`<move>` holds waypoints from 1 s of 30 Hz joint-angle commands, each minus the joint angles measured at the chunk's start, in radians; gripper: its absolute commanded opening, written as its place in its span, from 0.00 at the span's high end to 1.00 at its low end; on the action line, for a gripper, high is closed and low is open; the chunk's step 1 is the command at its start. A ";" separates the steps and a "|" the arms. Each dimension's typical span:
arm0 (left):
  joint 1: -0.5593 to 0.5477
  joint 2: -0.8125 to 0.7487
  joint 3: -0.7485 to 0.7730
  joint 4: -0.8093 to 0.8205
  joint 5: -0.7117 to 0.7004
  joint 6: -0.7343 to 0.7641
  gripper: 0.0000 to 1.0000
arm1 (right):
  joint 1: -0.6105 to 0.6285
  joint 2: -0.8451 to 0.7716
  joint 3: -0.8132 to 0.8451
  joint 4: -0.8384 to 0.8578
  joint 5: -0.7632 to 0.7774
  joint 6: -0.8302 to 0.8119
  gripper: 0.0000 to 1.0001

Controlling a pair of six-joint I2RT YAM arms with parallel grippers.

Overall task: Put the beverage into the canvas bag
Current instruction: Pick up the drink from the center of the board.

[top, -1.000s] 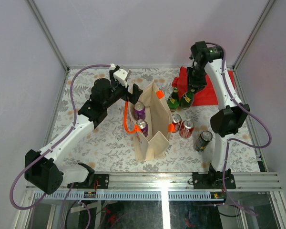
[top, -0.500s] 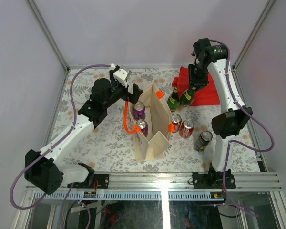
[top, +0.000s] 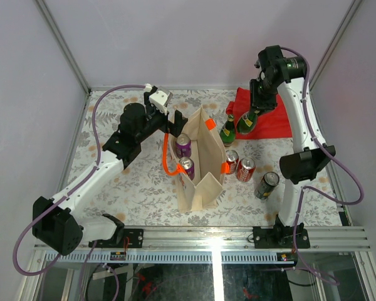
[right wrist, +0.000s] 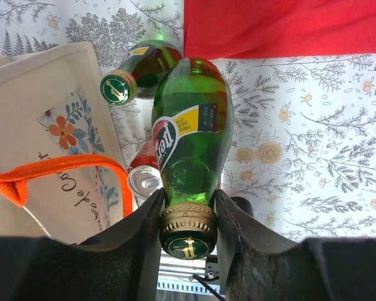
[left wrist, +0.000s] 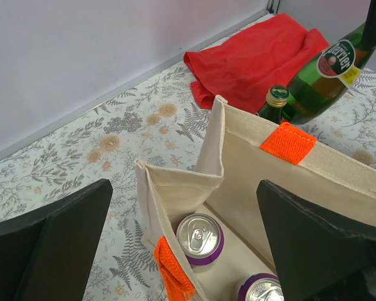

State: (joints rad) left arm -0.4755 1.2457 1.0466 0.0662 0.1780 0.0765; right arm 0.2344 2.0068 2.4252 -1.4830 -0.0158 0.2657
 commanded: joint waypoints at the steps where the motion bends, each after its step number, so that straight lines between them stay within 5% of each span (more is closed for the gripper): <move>1: 0.005 -0.009 -0.002 0.024 0.020 -0.001 0.00 | -0.002 -0.105 0.075 0.036 -0.004 -0.016 1.00; 30: -0.003 0.000 0.002 0.019 0.031 -0.001 0.00 | -0.002 -0.186 0.083 0.131 -0.090 0.007 1.00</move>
State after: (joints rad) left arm -0.4759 1.2461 1.0466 0.0658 0.1959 0.0765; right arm 0.2344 1.9083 2.4432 -1.4464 -0.0479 0.2703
